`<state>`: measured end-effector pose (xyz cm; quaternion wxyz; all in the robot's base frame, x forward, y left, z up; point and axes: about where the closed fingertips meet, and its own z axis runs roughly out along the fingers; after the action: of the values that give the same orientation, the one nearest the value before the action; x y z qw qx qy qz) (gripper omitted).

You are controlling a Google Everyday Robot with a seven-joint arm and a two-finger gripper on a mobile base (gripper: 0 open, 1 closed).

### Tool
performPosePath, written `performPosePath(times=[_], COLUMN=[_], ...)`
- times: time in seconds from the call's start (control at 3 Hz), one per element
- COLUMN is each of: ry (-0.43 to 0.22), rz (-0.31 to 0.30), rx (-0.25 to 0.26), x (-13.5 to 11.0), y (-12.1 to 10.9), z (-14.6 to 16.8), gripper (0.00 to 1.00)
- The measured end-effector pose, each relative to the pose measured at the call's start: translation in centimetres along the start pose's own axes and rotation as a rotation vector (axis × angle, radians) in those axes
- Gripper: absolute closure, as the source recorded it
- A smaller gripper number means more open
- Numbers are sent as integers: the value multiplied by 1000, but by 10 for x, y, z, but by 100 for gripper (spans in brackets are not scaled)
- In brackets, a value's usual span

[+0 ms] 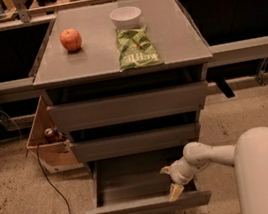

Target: Open bottom drawer

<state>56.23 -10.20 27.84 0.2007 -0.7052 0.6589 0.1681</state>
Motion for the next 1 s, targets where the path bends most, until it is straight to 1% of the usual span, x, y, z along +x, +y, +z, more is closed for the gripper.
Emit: performPosePath(times=[0.33,0.67,1.0], ry=[-21,-56,-99], rz=[6,25,58], rx=[6,34,50], x=[-2,1,10], y=[-3,-15,-30], z=[3,15,37], gripper=[51,72,96])
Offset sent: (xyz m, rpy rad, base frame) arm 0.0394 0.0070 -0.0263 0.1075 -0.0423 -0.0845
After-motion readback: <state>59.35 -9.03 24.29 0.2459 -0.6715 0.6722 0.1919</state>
